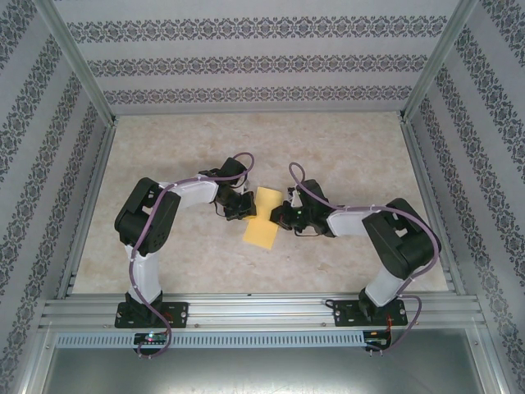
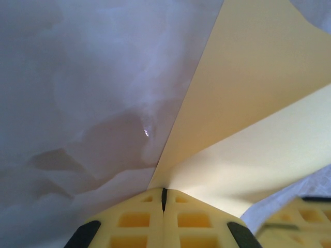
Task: Fold a paper plane with a square sheet of paper (pick it up from the middle)
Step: Fold the square sheet of paper in half at the center of the table.
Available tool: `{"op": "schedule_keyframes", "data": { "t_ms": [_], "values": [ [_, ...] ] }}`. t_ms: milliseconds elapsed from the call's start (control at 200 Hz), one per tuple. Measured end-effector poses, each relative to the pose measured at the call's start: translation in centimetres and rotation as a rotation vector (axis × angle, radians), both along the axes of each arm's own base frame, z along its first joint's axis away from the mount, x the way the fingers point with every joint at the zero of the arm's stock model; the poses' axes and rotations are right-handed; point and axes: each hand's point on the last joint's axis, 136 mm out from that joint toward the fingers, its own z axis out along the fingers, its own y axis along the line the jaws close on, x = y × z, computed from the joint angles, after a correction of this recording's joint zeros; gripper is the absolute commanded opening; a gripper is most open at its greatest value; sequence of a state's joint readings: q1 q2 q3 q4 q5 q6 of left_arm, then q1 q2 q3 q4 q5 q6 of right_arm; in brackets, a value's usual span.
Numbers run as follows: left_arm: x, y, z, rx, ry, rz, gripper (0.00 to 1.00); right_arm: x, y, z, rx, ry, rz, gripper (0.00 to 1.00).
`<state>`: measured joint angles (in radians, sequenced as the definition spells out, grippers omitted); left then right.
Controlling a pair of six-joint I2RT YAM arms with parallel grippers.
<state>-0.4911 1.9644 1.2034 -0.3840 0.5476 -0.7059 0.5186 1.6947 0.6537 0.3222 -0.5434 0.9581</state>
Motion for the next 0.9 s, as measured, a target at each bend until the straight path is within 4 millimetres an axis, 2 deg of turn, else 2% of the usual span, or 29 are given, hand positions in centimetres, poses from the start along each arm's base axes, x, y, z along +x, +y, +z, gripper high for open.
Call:
{"op": "schedule_keyframes", "data": {
  "t_ms": [160, 405, 535, 679, 899],
  "values": [
    [0.0, 0.0, 0.0, 0.000, 0.000, 0.000, 0.00, -0.3, -0.5, -1.9, -0.027, 0.035, -0.002, 0.08],
    [0.0, 0.0, 0.0, -0.001, -0.001, 0.000, 0.00, -0.2, -0.6, -1.6, -0.015, 0.022, -0.003, 0.09],
    [0.0, 0.0, 0.0, 0.000, -0.002, 0.000, 0.00, -0.2, -0.6, 0.1, -0.004, -0.003, -0.004, 0.09],
    [0.0, 0.0, 0.0, -0.001, -0.003, 0.001, 0.00, 1.2, -0.5, 3.1, 0.018, -0.107, -0.024, 0.09],
    [0.0, 0.0, 0.0, -0.006, -0.012, 0.001, 0.00, 2.3, 0.1, 3.9, 0.026, -0.133, -0.003, 0.08]
  ]
}}
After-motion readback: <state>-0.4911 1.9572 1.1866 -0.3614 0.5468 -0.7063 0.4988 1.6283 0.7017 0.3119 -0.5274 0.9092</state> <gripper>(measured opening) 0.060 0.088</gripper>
